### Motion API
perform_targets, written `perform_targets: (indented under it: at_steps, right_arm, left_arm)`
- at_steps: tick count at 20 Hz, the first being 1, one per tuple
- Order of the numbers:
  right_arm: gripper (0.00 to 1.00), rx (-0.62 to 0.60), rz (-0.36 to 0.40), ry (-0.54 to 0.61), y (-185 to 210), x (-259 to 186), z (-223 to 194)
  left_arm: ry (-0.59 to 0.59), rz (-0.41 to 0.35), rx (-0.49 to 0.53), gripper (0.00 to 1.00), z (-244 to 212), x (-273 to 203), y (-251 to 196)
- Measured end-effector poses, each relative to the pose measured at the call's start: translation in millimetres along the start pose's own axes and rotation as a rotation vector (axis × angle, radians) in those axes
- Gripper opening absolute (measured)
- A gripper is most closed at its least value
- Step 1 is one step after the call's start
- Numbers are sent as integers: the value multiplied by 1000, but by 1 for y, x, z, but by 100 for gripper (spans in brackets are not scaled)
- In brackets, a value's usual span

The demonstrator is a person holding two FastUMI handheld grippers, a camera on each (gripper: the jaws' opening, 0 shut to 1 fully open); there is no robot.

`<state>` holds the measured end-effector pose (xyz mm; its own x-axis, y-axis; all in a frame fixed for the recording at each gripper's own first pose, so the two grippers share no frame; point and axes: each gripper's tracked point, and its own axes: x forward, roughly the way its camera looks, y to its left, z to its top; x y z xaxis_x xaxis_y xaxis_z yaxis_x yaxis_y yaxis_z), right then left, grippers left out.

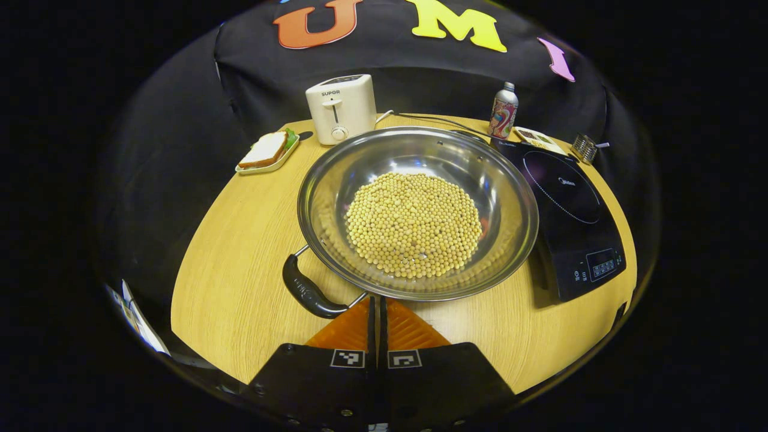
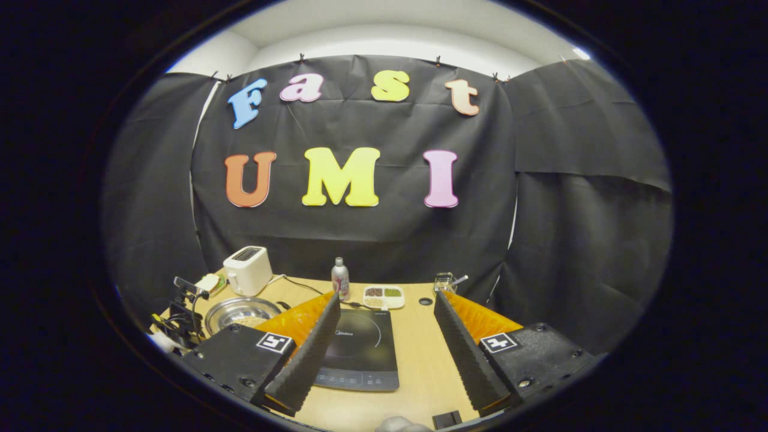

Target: First push the handle of the pot to place it horizontally, then grasp the pot with both hands and set it on the induction cooktop.

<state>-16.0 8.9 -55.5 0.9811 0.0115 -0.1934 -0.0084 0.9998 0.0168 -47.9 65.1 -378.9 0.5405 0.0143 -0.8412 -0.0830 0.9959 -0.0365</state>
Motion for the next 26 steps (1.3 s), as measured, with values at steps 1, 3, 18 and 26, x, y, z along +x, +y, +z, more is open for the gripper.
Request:
perform_targets:
  at_steps: [1,3,18,26]
  right_arm:
    - [97,3,4,4,1,0,-1]
    - [96,-4,4,8,2,1,-3]
    - [99,-7,-4,24,0,2,-7]
    - [97,-23,-6,23,2,0,-6]
  left_arm:
    - [2,2,-1,10,0,1,2]
    - [7,11,-11,0,1,4,7]
    - [-1,66,-73,10,13,15,46]
    - [4,95,-132,0,24,26,69]
